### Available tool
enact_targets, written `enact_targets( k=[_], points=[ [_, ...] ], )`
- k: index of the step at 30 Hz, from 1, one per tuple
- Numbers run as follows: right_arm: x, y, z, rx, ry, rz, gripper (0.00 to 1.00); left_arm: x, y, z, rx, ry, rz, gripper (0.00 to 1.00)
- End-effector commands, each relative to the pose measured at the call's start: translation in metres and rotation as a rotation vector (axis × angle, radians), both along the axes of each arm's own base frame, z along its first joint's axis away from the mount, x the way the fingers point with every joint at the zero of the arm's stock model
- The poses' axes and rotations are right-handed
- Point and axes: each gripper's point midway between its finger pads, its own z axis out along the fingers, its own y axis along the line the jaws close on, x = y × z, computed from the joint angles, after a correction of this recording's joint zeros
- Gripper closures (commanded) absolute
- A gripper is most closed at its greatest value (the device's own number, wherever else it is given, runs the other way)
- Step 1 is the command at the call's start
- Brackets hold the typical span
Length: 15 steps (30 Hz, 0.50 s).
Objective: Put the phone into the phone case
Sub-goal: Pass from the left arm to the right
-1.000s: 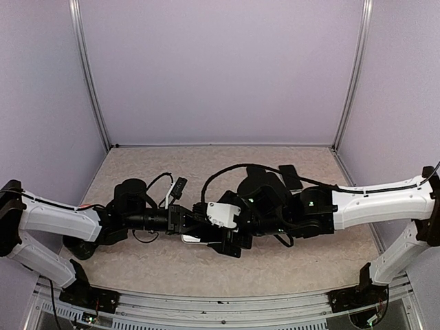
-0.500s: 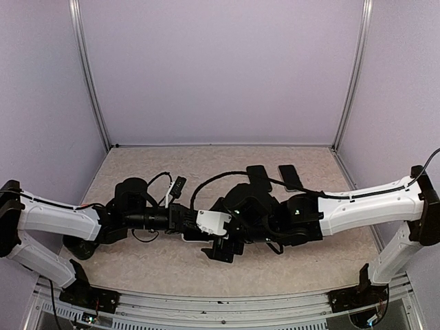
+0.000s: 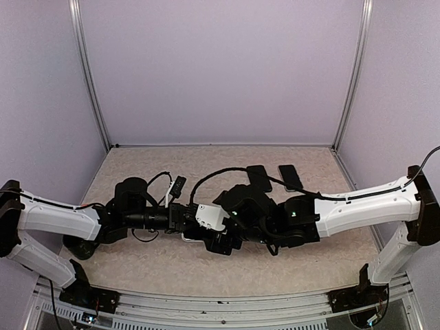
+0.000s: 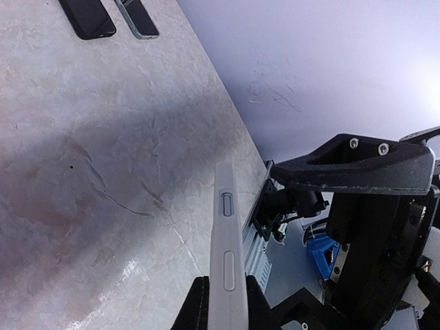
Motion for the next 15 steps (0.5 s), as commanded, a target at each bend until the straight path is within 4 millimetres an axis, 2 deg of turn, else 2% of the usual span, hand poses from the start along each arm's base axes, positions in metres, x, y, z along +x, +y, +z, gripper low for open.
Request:
enact_targets(
  k=[1, 10, 15],
  points=[
    [-0.007, 0.005, 0.005, 0.027, 0.0, 0.031, 0.01, 0.004, -0.006, 0.041, -0.092, -0.08, -0.013, 1.0],
    [-0.028, 0.009, 0.017, 0.093, 0.068, 0.134, 0.01, 0.004, -0.005, 0.04, -0.089, -0.08, -0.009, 1.0],
    [-0.017, 0.005, 0.004, 0.044, 0.045, 0.073, 0.01, 0.004, -0.005, 0.04, -0.092, -0.079, -0.01, 1.0]
  ],
)
